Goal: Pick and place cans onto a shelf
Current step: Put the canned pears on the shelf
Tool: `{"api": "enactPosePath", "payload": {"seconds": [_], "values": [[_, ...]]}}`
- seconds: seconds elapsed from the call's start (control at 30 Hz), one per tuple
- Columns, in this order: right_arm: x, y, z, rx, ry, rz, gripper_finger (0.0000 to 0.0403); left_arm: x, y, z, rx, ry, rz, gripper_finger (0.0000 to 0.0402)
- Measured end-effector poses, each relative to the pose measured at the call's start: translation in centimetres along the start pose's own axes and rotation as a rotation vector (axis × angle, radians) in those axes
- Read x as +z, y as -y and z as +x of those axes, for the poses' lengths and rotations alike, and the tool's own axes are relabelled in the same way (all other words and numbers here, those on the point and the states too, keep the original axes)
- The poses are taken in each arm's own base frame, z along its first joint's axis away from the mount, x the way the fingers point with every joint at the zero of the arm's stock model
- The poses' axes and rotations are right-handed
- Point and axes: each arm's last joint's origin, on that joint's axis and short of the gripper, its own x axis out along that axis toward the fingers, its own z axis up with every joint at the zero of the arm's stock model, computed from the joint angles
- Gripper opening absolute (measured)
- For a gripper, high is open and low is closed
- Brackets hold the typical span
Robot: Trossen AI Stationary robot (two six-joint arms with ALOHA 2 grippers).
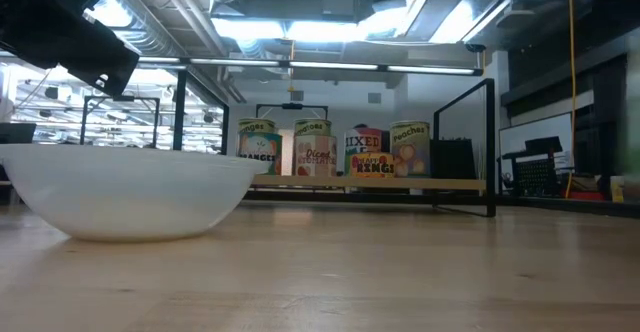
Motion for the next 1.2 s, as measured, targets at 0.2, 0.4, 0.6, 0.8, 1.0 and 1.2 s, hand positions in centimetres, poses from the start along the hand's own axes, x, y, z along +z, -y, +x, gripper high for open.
{"api": "enactPosePath", "payload": {"seconds": [0.2, 0.4, 0.6, 0.8, 1.0, 1.2], "values": [[2.3, 0.6, -3.0, 0.031, 0.111, -0.091, 0.0, 0.0, 0.0, 0.0, 0.0, 0.0, 0.0, 0.0076], [4.7, 2.7, -7.1, -0.02, 0.221, -0.179, 0.0, 0.0, 0.0, 0.0, 0.0, 0.0, 0.0, 0.0076], [6.3, 6.1, -11.4, -0.141, 0.298, -0.234, 0.0, 0.0, 0.0, 0.0, 0.0, 0.0, 0.0, 0.0076], [7.8, 10.2, -14.2, -0.26, 0.311, -0.271, 0.0, 0.0, 0.0, 0.0, -0.001, 0.0, 0.0, 0.0076], [9.7, 14.3, -14.7, -0.301, 0.286, -0.26, 0.0, 0.0, 0.0, 0.0, -0.001, 0.0, 0.0, 0.0076], [10.8, 17.3, -13.4, -0.317, 0.209, -0.187, 0.0, 0.0, 0.0, 0.0, 0.0, -0.003, 0.002, 0.0076]]}}
